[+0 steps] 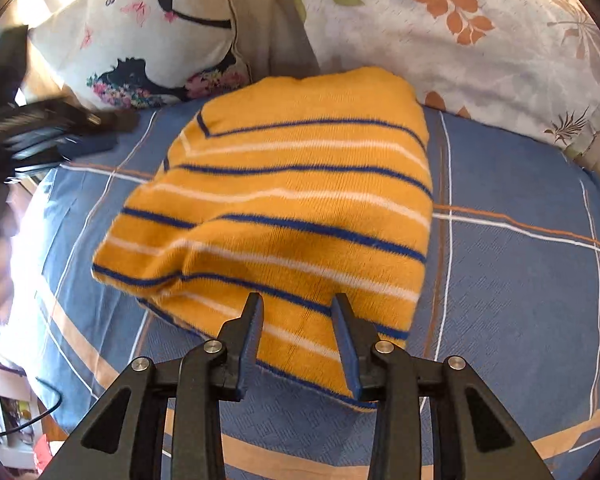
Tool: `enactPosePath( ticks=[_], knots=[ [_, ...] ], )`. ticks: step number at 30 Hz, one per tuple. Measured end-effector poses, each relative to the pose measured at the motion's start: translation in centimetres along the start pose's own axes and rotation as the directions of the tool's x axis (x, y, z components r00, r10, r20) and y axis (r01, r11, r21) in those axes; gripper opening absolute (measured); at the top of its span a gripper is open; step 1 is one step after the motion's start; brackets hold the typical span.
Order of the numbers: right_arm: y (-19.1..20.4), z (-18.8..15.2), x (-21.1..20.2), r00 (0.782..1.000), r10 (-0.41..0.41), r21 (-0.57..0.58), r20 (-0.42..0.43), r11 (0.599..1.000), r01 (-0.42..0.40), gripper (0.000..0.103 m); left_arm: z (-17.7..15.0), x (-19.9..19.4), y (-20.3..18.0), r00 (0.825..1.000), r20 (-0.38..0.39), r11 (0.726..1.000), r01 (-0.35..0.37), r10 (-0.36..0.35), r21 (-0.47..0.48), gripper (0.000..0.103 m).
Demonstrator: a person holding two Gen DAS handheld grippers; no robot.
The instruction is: Fold small clothes
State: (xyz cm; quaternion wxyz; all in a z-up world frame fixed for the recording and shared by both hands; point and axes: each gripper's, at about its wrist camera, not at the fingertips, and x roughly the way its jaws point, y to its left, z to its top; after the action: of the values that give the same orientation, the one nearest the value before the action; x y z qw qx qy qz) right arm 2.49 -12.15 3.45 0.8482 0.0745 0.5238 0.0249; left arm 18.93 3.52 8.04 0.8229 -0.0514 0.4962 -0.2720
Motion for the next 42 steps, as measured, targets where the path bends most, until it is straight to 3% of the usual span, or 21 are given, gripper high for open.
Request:
enactPosePath(
  ticks=[3, 4, 7, 9, 11, 13, 20, 23, 25, 31, 33, 38, 41, 42],
  knots=[
    [-0.1, -0.5, 0.5, 1.000, 0.022, -0.009, -0.004, 1.000, -0.022, 0.042, -1.9, 0.7, -2.0, 0.998, -0.038, 0.998, 0.060, -0.058, 0.033, 0.057],
    [-0.2, -0.7, 0.5, 1.000, 0.026, -0.015, -0.003, 1.000, -0.026, 0.042, -2.5, 1.5, -2.1, 0.997, -0.061, 0.999, 0.039, -0.038, 0.030, 0.057],
    [-0.5, -1.2, 0.5, 0.999, 0.041, -0.023, 0.001, 0.999, -0.040, 0.042, -4.2, 4.3, -1.2, 0.983, -0.128, 0.991, -0.133, 0.134, 0.020, 0.057],
    [-0.7, -1.5, 0.6, 0.999, 0.043, -0.036, -0.003, 0.998, -0.043, 0.041, -4.9, 5.8, 0.0, 0.971, -0.150, 0.981, -0.192, 0.189, -0.009, 0.071],
    [-1.0, -2.0, 0.4, 0.999, 0.046, -0.039, -0.005, 0.998, -0.046, 0.041, -4.9, 5.7, 1.3, 0.975, -0.142, 0.980, -0.184, 0.171, -0.080, 0.079],
    [-1.4, -2.4, -0.4, 0.999, 0.041, -0.025, 0.006, 0.999, -0.041, 0.041, -5.0, 4.6, 1.8, 0.980, -0.121, 0.976, -0.176, 0.160, -0.126, 0.079],
    [-3.7, -5.6, -4.2, 0.999, 0.036, 0.065, 0.040, 0.997, -0.038, 0.056, -7.6, -2.6, 0.3, 0.963, 0.024, 0.953, -0.261, 0.268, -0.156, 0.078],
    [-4.2, -7.1, -5.8, 0.996, 0.051, 0.106, 0.068, 0.993, -0.058, 0.060, -9.4, -6.6, -2.1, 0.930, 0.156, 0.941, -0.313, 0.332, -0.131, 0.079],
    [-4.0, -8.2, -6.9, 0.994, 0.058, 0.116, 0.089, 0.991, -0.068, 0.062, -10.6, -9.5, -4.0, 0.900, 0.242, 0.931, -0.341, 0.363, -0.127, 0.079],
    [-1.4, -10.8, -10.2, 0.987, 0.041, 0.025, 0.155, 0.999, -0.046, 0.069, -13.8, -16.1, -8.9, 0.798, 0.426, 0.901, -0.415, 0.427, -0.124, 0.091],
    [-0.6, -11.6, -11.4, 0.981, 0.034, -0.007, 0.190, 0.999, -0.033, 0.072, -14.8, -17.9, -10.1, 0.771, 0.471, 0.899, -0.417, 0.430, -0.138, 0.101],
    [-0.3, -13.3, -14.6, 0.959, -0.005, -0.015, 0.285, 1.000, 0.010, 0.083, -16.8, -20.1, -11.8, 0.749, 0.501, 0.901, -0.372, 0.433, -0.223, 0.103],
    [-0.6, -14.2, -15.7, 0.947, -0.047, -0.002, 0.319, 0.999, 0.051, 0.089, -18.2, -19.7, -12.9, 0.725, 0.489, 0.874, -0.428, 0.485, -0.231, 0.103],
    [-0.7, -14.5, -15.8, 0.945, -0.062, 0.001, 0.322, 0.998, 0.065, 0.091, -18.4, -19.1, -13.1, 0.728, 0.477, 0.868, -0.448, 0.493, -0.213, 0.103]
  ],
)
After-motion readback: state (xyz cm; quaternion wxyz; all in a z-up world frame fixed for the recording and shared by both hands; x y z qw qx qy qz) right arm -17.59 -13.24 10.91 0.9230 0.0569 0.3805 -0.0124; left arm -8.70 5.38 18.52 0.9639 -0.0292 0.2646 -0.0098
